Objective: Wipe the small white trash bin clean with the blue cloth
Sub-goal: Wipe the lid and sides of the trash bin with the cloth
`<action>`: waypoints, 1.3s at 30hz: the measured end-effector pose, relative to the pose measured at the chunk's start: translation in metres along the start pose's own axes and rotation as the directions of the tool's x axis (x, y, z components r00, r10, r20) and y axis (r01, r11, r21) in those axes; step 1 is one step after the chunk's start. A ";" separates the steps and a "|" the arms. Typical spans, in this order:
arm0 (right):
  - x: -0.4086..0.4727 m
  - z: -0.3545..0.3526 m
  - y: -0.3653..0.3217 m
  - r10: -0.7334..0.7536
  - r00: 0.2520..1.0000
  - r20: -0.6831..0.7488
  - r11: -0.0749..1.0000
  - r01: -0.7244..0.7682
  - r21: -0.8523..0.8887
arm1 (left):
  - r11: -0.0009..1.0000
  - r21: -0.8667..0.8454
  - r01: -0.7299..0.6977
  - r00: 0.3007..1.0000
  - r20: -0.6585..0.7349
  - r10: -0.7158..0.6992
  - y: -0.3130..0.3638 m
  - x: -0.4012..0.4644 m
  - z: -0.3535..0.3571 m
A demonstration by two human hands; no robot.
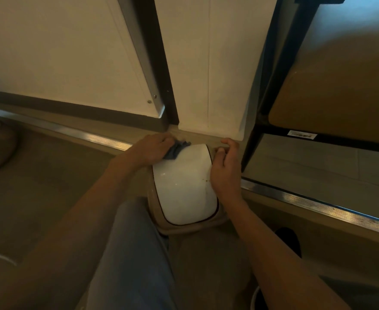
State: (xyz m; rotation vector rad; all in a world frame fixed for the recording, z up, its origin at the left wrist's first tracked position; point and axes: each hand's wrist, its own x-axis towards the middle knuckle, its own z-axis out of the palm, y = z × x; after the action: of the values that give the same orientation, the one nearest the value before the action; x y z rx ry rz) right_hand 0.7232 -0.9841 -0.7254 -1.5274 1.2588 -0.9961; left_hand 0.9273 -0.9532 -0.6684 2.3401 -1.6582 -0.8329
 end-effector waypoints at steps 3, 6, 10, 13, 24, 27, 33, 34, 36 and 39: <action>-0.001 0.001 -0.002 -0.008 1.000 -0.009 1.000 0.008 -0.001 | 0.977 0.205 0.057 0.998 -0.009 -0.057 0.045 0.022 0.007; 0.001 0.001 -0.001 -0.002 1.000 0.003 1.000 0.002 0.015 | 0.965 0.250 -0.077 0.996 -0.021 0.085 0.080 0.029 0.020; 0.001 0.000 0.001 0.005 1.000 0.005 0.999 -0.005 0.046 | 0.938 0.068 -0.340 0.923 -0.168 0.346 0.057 -0.006 0.032; 0.001 -0.001 0.001 0.018 1.000 0.014 1.000 -0.018 0.017 | 0.936 -0.030 -0.350 0.914 -0.231 0.334 0.006 -0.021 0.020; 0.002 0.001 0.005 0.001 1.000 0.004 1.000 -0.001 -0.005 | 0.989 0.142 -0.037 0.979 -0.195 0.064 0.069 0.018 0.032; 0.001 0.000 0.007 -0.017 1.000 0.011 1.000 0.017 0.027 | 0.945 0.059 -0.323 0.911 -0.250 0.327 0.054 -0.017 0.035; 0.002 0.001 0.003 0.005 1.000 0.000 1.000 -0.005 -0.001 | 0.985 -0.068 -0.159 0.948 -0.290 0.133 -0.008 -0.026 0.015; 0.002 0.001 0.002 0.006 1.000 0.001 1.000 -0.006 -0.002 | 0.996 -0.066 -0.054 0.966 -0.254 0.036 -0.005 -0.014 0.014; 0.000 0.001 0.002 0.005 1.000 0.002 1.000 -0.005 -0.007 | 0.993 -0.003 0.118 0.975 -0.189 -0.117 0.012 0.008 0.015; 0.001 0.001 0.002 0.011 1.000 -0.007 1.000 -0.011 -0.005 | 0.987 0.075 0.144 0.968 -0.216 -0.125 0.052 0.025 0.028</action>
State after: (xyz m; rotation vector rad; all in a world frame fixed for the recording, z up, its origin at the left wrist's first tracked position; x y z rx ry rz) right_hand 0.7236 -0.9854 -0.7275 -1.5204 1.2743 -0.9925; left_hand 0.8761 -0.9904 -0.6786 2.5245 -1.4944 -0.5172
